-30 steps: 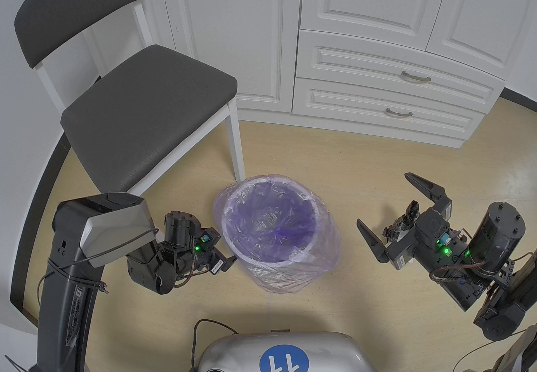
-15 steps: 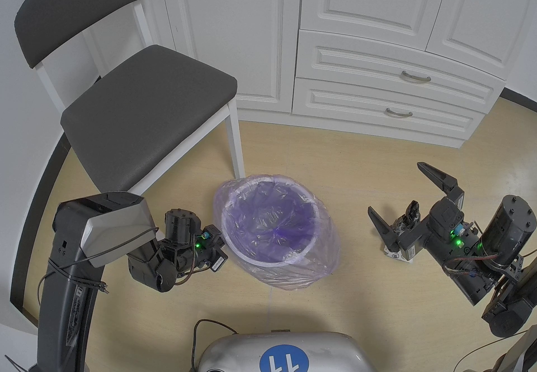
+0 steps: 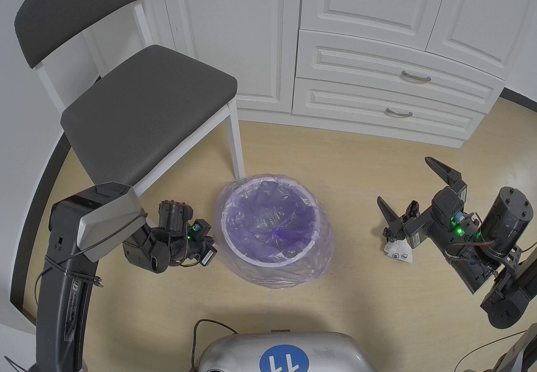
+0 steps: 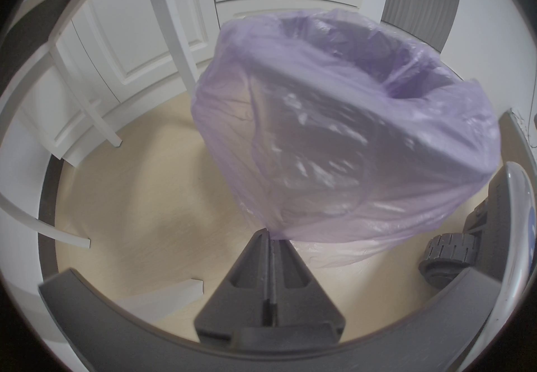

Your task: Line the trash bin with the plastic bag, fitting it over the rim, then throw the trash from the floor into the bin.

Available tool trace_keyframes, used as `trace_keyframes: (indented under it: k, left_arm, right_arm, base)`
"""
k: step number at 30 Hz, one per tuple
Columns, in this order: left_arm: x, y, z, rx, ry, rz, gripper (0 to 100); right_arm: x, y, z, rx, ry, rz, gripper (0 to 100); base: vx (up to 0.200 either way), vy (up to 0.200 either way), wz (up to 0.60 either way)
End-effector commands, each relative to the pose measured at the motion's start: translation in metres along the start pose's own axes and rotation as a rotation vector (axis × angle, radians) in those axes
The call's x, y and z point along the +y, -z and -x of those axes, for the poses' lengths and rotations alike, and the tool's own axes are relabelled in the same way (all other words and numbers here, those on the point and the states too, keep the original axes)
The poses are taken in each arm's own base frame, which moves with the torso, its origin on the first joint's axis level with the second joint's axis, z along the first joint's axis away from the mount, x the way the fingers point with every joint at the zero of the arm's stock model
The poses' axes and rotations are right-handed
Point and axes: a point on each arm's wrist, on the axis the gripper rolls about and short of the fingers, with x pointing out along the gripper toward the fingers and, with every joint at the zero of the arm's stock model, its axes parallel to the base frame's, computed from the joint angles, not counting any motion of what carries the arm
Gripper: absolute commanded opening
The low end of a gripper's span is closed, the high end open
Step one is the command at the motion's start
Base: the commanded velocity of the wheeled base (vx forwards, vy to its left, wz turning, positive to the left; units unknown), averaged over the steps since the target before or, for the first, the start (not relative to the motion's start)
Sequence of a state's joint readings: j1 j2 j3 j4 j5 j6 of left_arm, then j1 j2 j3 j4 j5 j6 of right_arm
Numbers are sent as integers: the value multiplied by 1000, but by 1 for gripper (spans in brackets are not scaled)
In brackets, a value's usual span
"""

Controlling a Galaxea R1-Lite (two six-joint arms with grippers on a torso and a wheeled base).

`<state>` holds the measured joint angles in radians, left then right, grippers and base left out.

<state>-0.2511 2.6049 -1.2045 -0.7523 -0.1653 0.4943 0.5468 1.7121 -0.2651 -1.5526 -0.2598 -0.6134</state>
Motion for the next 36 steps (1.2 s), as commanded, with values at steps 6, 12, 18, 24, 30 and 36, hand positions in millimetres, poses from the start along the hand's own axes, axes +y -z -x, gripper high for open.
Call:
trace_keyframes:
  k: [6,12,18,24,30,36]
  left_arm:
    - [30,-18,-30,37,34,-3,0]
    - [35,-11,-44,88,66,-108,0]
    - [33,-8,-49,93,71,-109,0]
    - [35,-3,-52,100,70,-105,0]
    - [37,-2,-58,89,59,-106,0]
    - [39,-6,-57,80,52,-110,0]
  right_arm:
    - [1,6,3,25,5,58,100]
    - [-1,4,13,21,-1,82,100]
    - [-3,6,20,43,10,114,100]
    - [-6,8,26,91,65,161,100]
    - [-11,9,27,153,148,185,100]
    - [-16,9,27,158,173,186,100]
  base:
    - [0,0,0]
    - [0,0,0]
    - [0,0,0]
    - [0,0,0]
    - [0,0,0]
    - [0,0,0]
